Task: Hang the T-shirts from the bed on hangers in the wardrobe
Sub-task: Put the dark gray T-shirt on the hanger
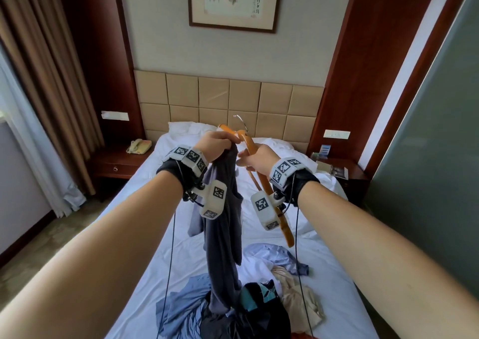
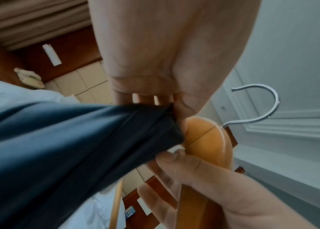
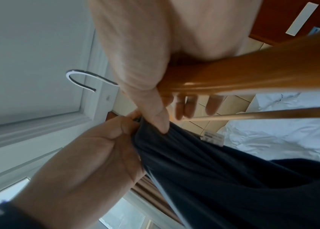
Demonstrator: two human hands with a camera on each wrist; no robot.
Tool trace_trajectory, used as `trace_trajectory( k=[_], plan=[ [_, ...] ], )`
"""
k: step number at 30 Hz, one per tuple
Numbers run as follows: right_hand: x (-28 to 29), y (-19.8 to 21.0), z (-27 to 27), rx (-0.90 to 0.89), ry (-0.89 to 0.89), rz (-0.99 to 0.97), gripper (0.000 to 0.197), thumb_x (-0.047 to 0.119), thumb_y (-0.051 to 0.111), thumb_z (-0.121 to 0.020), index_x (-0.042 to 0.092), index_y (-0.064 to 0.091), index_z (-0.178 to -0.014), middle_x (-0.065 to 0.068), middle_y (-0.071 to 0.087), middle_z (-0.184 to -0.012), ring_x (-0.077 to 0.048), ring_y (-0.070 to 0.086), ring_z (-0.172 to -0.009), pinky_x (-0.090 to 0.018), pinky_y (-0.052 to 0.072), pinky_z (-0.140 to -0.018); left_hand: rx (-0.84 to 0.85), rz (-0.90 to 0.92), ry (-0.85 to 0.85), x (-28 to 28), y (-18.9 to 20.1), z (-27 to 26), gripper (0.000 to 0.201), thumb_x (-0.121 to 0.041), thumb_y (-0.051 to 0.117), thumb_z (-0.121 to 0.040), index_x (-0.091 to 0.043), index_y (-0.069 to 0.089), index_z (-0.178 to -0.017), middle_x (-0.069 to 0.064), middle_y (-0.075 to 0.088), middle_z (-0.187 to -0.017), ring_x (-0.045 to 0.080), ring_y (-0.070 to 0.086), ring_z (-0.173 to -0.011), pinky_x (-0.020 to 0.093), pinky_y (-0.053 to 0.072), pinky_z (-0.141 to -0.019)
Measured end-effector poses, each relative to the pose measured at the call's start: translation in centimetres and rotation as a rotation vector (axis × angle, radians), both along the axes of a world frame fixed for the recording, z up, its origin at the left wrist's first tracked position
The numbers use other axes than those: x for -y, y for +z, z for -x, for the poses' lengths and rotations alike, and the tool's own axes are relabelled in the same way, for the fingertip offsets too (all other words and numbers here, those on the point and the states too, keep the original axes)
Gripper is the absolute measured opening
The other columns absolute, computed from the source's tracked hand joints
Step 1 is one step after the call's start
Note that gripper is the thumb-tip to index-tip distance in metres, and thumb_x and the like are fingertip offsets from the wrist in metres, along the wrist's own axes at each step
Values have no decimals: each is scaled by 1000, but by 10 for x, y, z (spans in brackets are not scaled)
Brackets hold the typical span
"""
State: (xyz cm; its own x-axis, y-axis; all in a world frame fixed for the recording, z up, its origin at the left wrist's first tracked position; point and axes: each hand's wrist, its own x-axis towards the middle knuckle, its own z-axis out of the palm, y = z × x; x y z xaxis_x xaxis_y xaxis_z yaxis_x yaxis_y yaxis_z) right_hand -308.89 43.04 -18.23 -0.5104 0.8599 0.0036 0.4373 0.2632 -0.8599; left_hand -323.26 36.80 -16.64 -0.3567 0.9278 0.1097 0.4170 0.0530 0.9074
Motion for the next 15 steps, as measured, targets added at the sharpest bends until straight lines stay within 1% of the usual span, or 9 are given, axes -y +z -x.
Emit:
trace_trajectory(
  k=[1,2,4,6,8,10,12,14,15],
  plan=[
    [1,0,1,-2,11,-24,15,13,78,-81,18,67,-91,-1,69,-92,-24,68,-98,-40,54,-96,-8,12,-23,1,2,0,32,0,47,-88,-18,73,-94,9,66,-88,26,64,-86,37,57,-85],
    [2,1,1,-10,18,-38,17,12,79,-79,21,65,-84,0,68,-87,-23,68,-94,-41,53,-97,-21,20,-39,2,4,0,30,0,49,-87,-20,72,-91,10,67,-88,26,64,-86,41,55,-88],
    [4,2,3,-35,12,-50,21,11,78,-79,22,61,-77,2,64,-79,-23,66,-87,-42,53,-97,-68,6,-51,2,6,1,27,-1,51,-87,-19,70,-92,7,66,-82,20,61,-76,36,55,-78],
    [5,3,4,-59,-8,-54,20,12,77,-79,21,59,-78,-1,63,-79,-28,67,-91,-45,55,-95,-120,-19,-38,2,7,2,22,-2,55,-86,-16,71,-93,4,63,-80,14,55,-69,25,48,-66],
    [5,4,6,-70,-10,-65,19,12,75,-81,19,58,-82,-4,63,-81,-30,68,-92,-46,57,-92,-193,-34,-8,2,7,5,17,-5,61,-84,-15,72,-92,1,63,-78,13,54,-71,22,46,-64],
    [5,4,6,-40,-24,-99,17,13,75,-82,13,60,-91,-4,62,-82,-28,67,-86,-38,58,-83,-316,-15,16,2,5,7,15,-5,64,-82,-15,73,-89,4,67,-83,15,57,-77,28,49,-72],
    [6,3,6,-11,-39,-131,23,15,75,-83,9,61,-100,-3,61,-83,-22,61,-80,-29,49,-70,-482,39,47,3,4,8,13,-8,66,-81,-16,74,-88,4,69,-89,17,59,-82,27,49,-70],
    [6,1,6,4,-36,-143,22,16,75,-83,10,60,-97,-2,59,-81,-19,58,-78,-27,44,-66,-627,83,84,3,4,8,14,-13,68,-82,-15,76,-93,3,70,-92,19,60,-86,26,49,-70],
    [5,-1,5,15,-30,-147,21,16,75,-83,11,59,-95,-1,59,-80,-19,57,-76,-27,44,-67,-654,93,91,3,3,8,15,-14,69,-82,-14,77,-95,4,70,-93,19,60,-86,27,50,-72]
  ],
)
